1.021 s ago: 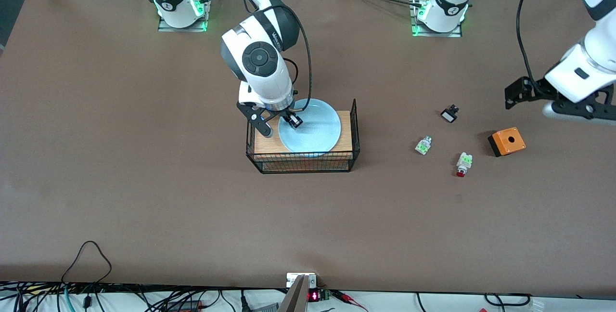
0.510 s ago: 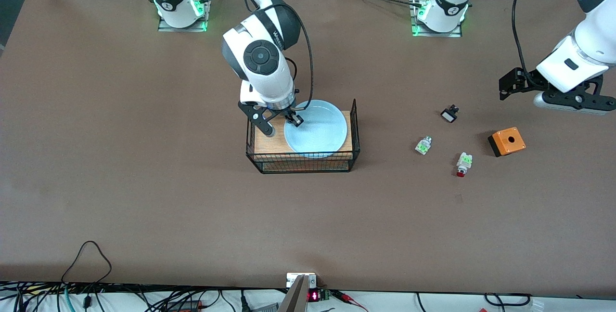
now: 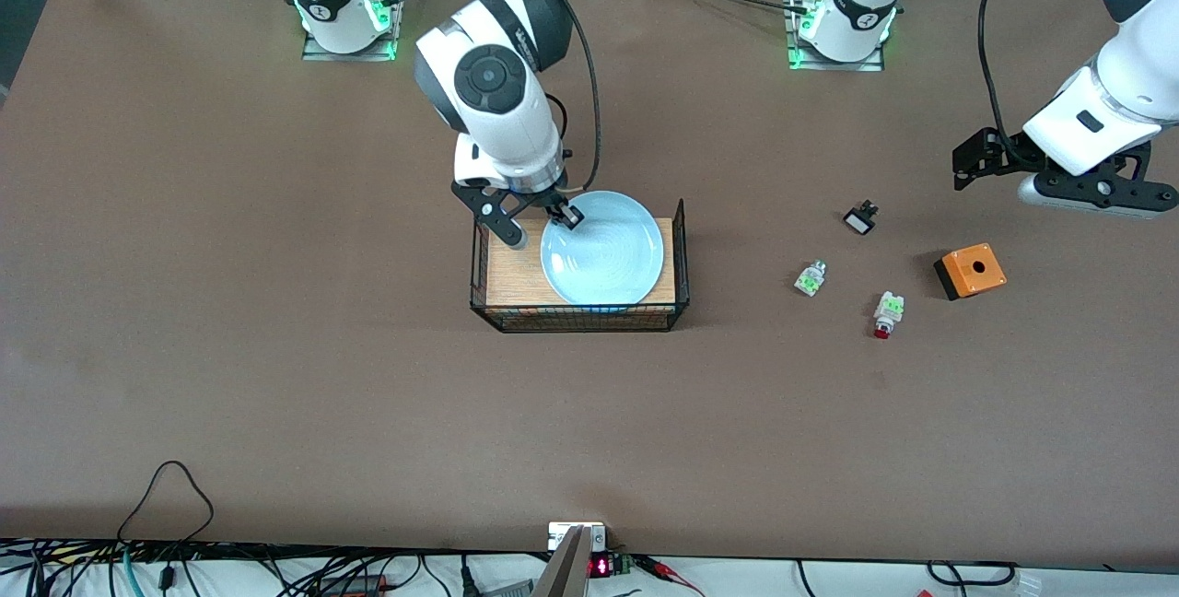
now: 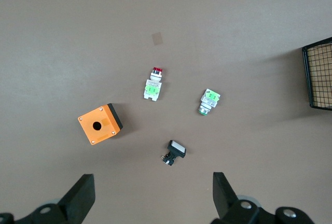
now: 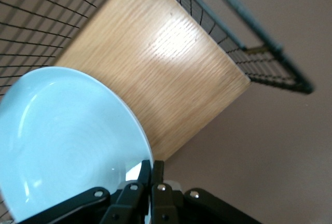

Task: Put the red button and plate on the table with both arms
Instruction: 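Grip the blue plate rim with the right gripper and lift it, then carry the blue plate out of the basket with the right gripper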

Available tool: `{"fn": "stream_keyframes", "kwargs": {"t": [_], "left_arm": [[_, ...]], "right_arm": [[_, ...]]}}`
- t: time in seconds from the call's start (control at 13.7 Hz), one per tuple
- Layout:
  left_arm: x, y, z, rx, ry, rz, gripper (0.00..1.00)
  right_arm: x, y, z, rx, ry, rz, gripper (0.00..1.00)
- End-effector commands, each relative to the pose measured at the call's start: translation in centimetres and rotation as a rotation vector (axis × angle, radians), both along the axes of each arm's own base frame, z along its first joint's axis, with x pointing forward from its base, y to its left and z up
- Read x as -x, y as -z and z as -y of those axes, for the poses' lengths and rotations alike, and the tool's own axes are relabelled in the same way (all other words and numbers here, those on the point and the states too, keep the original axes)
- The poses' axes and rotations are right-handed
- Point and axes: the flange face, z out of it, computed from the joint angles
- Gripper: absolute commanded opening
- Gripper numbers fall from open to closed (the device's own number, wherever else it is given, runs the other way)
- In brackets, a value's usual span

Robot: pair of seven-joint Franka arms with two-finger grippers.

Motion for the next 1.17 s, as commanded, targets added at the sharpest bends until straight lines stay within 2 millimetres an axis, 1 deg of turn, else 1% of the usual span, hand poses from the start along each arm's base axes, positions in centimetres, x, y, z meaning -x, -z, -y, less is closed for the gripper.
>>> {"fn": "stream_keyframes", "kwargs": {"t": [0.0, 0.07, 0.22, 0.36, 0.44, 0.51, 0.58, 0.66, 0.8, 0.88, 0.95, 1.02, 1.09], "left_arm": [[-0.4, -0.5, 0.1, -0.004, -0.006, 0.000, 1.00], [-0.4, -0.6, 0.1, -0.002, -0.006, 0.002, 1.00], [-0.4, -0.7, 0.2, -0.004, -0.003, 0.003, 1.00], [-0.4, -0.7, 0.2, -0.016, 0.001, 0.003, 1.00], [-0.3, -0.7, 0.2, -0.018, 0.003, 0.001, 1.00], [-0.3, -0.7, 0.2, -0.018, 0.003, 0.001, 1.00], [-0.3, -0.7, 0.3, -0.019, 0.006, 0.003, 1.00], [-0.4, -0.8, 0.4, -0.020, 0.008, 0.006, 1.00], [-0.3, -0.7, 0.4, -0.024, 0.008, 0.003, 1.00], [-0.4, -0.7, 0.4, -0.024, 0.010, 0.004, 1.00], [-0.4, -0.7, 0.4, -0.025, 0.009, 0.005, 1.00], [-0.4, -0.7, 0.6, -0.025, 0.012, 0.005, 1.00], [-0.4, -0.7, 0.8, -0.025, 0.016, 0.005, 1.00]], "right_arm": [[-0.5, -4.3, 2.2, -0.018, -0.013, 0.015, 0.00], [-0.4, -6.3, 3.2, -0.021, -0.019, 0.015, 0.00], [-0.5, -10.0, 6.1, -0.032, -0.035, 0.012, 0.00], [-0.8, -13.1, 9.0, -0.054, -0.064, 0.008, 0.00], [-1.1, -14.4, 10.9, -0.057, -0.082, 0.009, 0.00], [-1.5, -15.3, 12.8, -0.054, -0.110, 0.005, 0.00], [-2.0, -15.8, 15.1, -0.048, -0.154, -0.002, 0.00], [-2.9, -16.2, 18.0, -0.041, -0.207, -0.011, 0.00], [-5.0, -16.2, 25.1, -0.033, -0.300, -0.028, 0.00], [-6.1, -16.0, 29.1, -0.037, -0.359, -0.030, 0.00], [-6.8, -15.2, 32.2, -0.037, -0.412, -0.033, 0.00], [-7.2, -13.9, 35.3, -0.038, -0.465, -0.045, 0.00], [-7.4, -12.9, 38.1, -0.045, -0.505, -0.055, 0.00]]}}
